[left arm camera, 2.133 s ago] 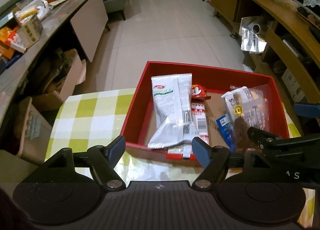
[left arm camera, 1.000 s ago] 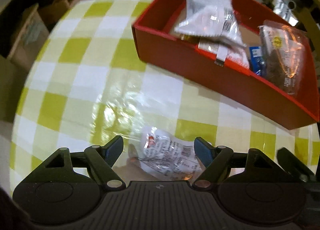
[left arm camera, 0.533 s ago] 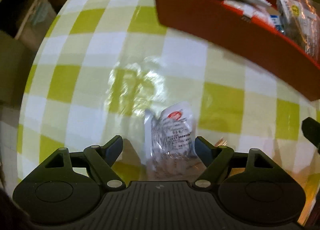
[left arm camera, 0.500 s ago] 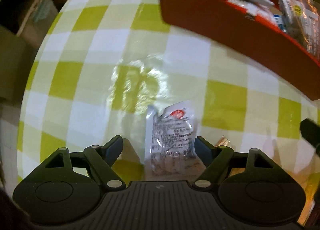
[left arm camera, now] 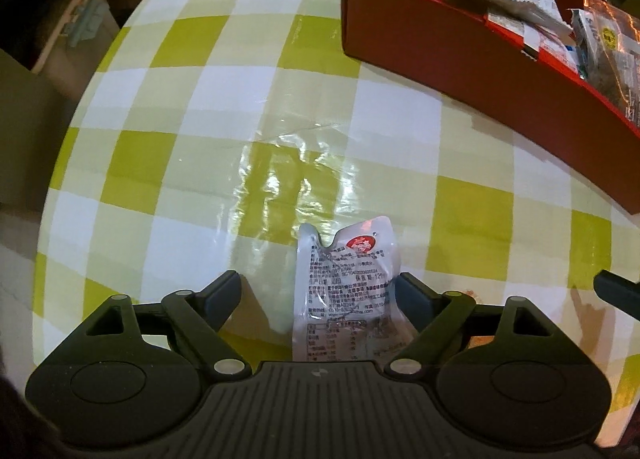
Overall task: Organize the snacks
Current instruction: 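Close the left tool on the silver sachet while the right tool grasps the gold cookie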
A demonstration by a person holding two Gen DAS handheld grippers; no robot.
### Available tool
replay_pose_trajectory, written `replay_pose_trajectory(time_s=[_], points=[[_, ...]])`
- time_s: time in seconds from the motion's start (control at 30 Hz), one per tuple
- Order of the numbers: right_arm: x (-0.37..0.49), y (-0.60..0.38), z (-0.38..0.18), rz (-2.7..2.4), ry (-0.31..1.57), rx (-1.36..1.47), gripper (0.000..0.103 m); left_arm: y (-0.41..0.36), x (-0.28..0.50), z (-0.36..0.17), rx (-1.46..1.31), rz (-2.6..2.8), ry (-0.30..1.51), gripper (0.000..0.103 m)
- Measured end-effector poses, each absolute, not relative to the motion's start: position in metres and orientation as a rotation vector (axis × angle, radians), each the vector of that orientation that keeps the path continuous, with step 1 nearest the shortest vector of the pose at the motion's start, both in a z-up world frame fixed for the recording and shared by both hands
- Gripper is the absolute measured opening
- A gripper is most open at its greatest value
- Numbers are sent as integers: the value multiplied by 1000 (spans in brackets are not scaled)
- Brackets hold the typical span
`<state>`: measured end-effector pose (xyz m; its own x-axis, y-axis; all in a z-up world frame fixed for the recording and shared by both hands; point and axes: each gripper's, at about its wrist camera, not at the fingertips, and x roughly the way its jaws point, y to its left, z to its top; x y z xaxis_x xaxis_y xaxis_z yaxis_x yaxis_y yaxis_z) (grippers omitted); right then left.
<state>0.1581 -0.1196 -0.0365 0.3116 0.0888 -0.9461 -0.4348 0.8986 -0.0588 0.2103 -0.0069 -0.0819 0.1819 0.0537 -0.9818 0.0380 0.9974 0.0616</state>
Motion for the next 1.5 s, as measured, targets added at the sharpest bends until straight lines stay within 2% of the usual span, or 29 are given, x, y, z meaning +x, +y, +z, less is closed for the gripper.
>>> replay_pose_trajectory(time_s=[0.43,0.87,1.0,1.2,1.5], points=[[162,-115,-60,402,1280,-330,95,-15,206,-73,145,-16,1366,80],[170,-171,-63,205,1286,-145,95,-10,194,-74,202,-53,1365,81],[171,-169,-65,152,1287,-115,102,-3,203,-77,164,-40,1367,88],[170,-172,-65,127,1292,-95,103,-12,207,-82,214,-54,1350,97],[184,-166,-67,116,1340,-86,103,-21,193,-80,251,-45,1316,98]])
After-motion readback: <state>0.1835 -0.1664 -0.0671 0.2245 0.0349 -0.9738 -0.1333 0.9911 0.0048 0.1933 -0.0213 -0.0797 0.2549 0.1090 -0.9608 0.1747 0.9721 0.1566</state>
